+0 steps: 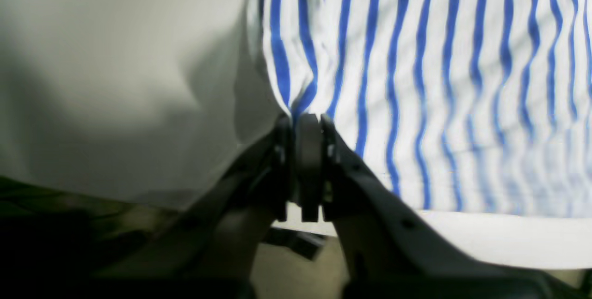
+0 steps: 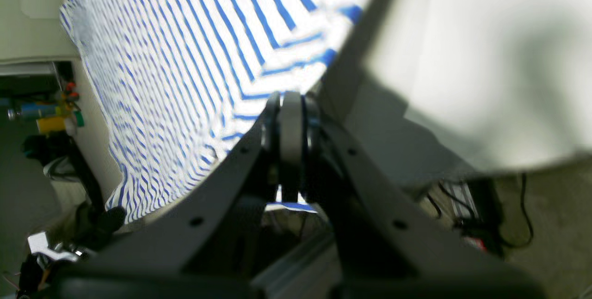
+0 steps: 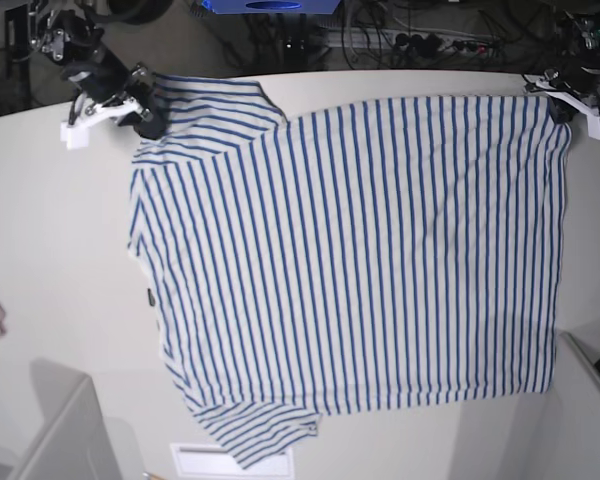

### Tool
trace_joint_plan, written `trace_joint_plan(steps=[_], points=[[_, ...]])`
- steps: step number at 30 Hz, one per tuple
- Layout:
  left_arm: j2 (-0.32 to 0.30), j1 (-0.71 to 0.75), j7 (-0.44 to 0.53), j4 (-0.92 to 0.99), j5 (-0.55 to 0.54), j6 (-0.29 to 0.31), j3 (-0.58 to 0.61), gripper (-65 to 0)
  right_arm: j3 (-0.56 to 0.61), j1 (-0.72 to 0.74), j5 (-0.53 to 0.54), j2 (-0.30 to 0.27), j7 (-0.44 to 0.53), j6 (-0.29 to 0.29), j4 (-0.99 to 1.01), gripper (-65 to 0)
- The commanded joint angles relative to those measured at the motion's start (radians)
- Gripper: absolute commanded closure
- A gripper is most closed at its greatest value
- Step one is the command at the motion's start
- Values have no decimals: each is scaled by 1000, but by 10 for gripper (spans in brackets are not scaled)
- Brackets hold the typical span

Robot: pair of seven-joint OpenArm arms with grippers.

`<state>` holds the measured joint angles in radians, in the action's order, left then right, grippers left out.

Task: Fold the T-shirt properly
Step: 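Lift both shoulder corners and pull them toward the robot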

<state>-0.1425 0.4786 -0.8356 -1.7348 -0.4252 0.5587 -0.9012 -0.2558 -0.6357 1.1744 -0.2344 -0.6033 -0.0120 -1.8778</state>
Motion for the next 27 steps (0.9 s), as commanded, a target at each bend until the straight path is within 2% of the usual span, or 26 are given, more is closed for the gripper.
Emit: trace_joint_plan(steps=[1,4,6,27], points=[[-13,-17,12,-15,19,4,20,0,-6,7,19,-9,10,8,-18,0],[-12,-50,12,-14,119,4,61,0,-6,33,68,-10,10,8,-18,0],[-9,-73,12,-20,145,4,69,0,-6,52,114,-18,6,8,-18,0],[-10,-174,12,-83,142,4,63,0,-3,175,137,-20,0,8,-18,0]])
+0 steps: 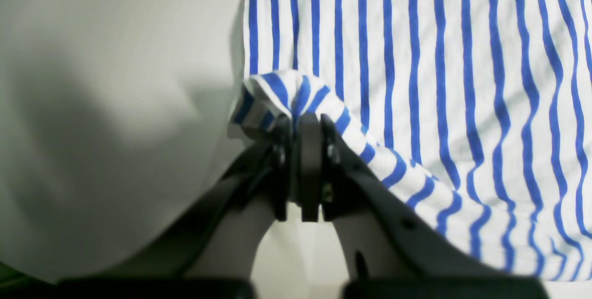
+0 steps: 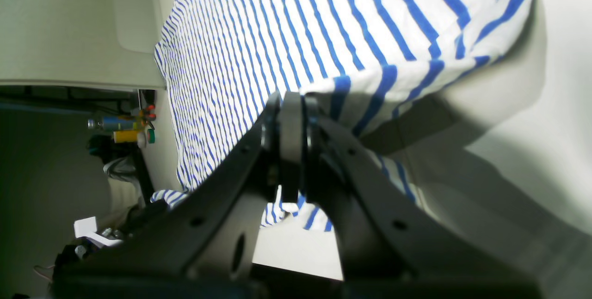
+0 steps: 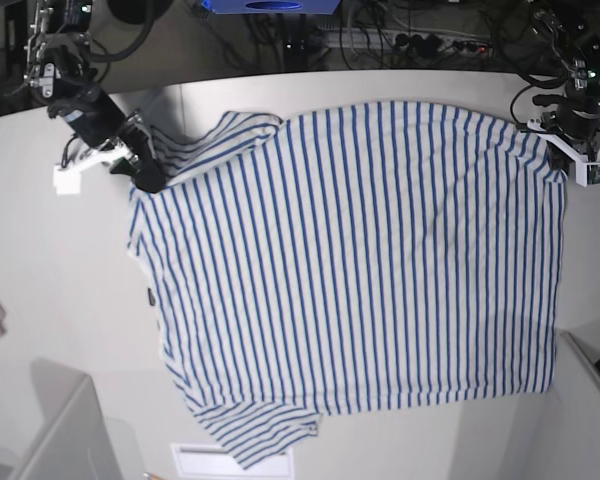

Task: Fold the T-shirt properly
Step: 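Lift both shoulder corners and pull them toward the robot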

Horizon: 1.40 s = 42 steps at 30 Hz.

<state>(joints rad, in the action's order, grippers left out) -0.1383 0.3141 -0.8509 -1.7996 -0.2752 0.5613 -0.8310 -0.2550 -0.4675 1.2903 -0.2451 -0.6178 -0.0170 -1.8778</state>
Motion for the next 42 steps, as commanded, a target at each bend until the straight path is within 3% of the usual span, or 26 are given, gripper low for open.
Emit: trace_joint_plan(steps=[1,11,16,21,26,34,36,42], points=[[-14,-19,28,-13,-8,1,-7,0,-2,16,21,-9,14,13,-18,0],[-14,-77,26,-7,-2,-1,-7,0,1,103,19,-9,14,10,-12,0],[-14,-114,26,-6,0,-1,-7,0,-7,177,18,-6,-73,7,-9,0],[-14,-151,20,5,0,-2,-7,0,-7,240,21,-1,-98,5,28,0],[-17,-211,-38,53,0,-80,-7,0,-7,290,21,-1,-110,5,109,0],[-21,-267,-41,133,1,-86,0,0,1,401,21,-7,-110,5,237,0],[-22,-286,-41,159,1,-113,0,0,3,433,19,-7,-113,5,274,0],[-37,-310,-37,220,4,-146,2,0,3,530,15,-4,-202,5,384,0]])
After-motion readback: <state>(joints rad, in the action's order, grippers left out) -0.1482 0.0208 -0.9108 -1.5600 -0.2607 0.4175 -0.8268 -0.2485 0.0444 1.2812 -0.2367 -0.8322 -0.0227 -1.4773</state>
